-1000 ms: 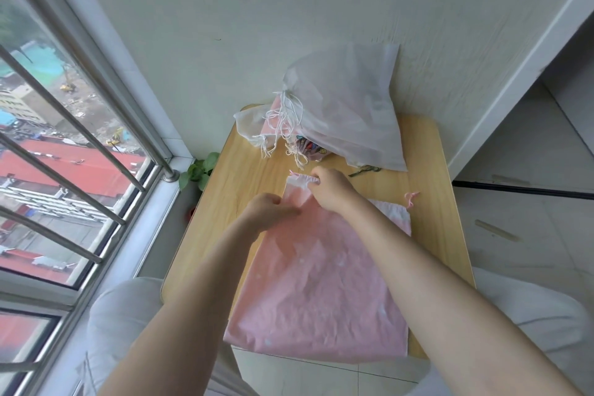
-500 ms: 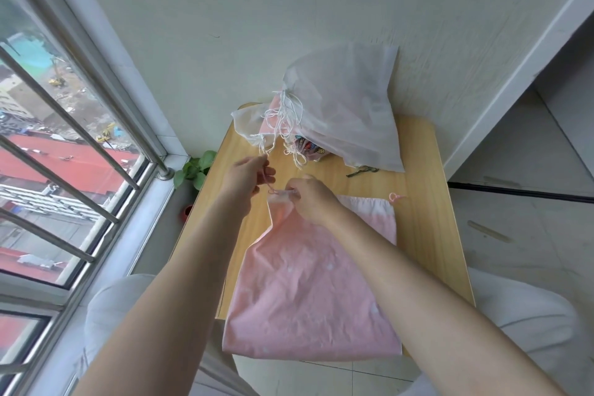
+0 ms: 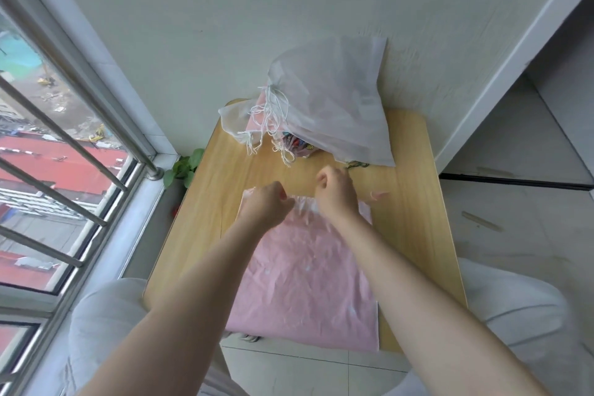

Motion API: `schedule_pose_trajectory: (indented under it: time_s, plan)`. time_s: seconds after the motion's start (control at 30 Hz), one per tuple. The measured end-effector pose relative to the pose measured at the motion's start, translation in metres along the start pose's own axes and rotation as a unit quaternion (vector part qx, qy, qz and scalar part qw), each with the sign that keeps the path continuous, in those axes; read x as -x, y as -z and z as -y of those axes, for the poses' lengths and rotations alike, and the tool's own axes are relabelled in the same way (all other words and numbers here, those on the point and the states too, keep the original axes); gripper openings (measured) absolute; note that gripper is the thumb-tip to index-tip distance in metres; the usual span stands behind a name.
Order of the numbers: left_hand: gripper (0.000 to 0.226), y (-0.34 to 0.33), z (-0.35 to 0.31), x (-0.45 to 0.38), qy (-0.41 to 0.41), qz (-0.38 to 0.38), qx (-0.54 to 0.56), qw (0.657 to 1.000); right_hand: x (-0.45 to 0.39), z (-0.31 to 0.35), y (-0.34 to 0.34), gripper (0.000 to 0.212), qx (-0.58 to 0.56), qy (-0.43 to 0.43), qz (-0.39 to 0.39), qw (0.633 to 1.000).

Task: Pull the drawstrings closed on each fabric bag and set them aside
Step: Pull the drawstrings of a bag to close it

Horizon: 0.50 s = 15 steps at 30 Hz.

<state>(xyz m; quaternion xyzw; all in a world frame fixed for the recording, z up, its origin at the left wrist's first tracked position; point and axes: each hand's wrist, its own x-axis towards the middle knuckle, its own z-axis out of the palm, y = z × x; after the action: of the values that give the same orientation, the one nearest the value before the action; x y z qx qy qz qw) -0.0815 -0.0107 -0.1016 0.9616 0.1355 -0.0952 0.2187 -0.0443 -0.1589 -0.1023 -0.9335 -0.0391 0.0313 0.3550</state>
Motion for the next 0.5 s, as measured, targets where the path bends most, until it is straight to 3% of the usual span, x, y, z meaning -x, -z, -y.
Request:
schedule_pose_trajectory:
  time_s: [0.07,0.2,0.37,0.5]
  plan:
    - [0.041,-0.013,0.002,0.0,0.0,0.043,-0.054,0.998,-0.004,-0.018,0.02,0.018,0.022,-0.095,-0.077,0.992]
    - [0.07,-0.025,-0.003,-0.004,0.009,0.048,-0.114,0.992,-0.008,-0.057,0.048,0.03,0.056,-0.254,-0.044,0.965]
    - [0.076,-0.03,-0.003,-0.01,0.019,0.048,-0.089,0.995,-0.002,-0.081,0.057,0.051,0.121,-0.265,0.113,0.95]
    - [0.075,-0.032,-0.001,-0.008,0.027,0.043,-0.092,0.994,-0.006,-0.073,0.047,0.033,-0.031,-0.212,0.106,0.971]
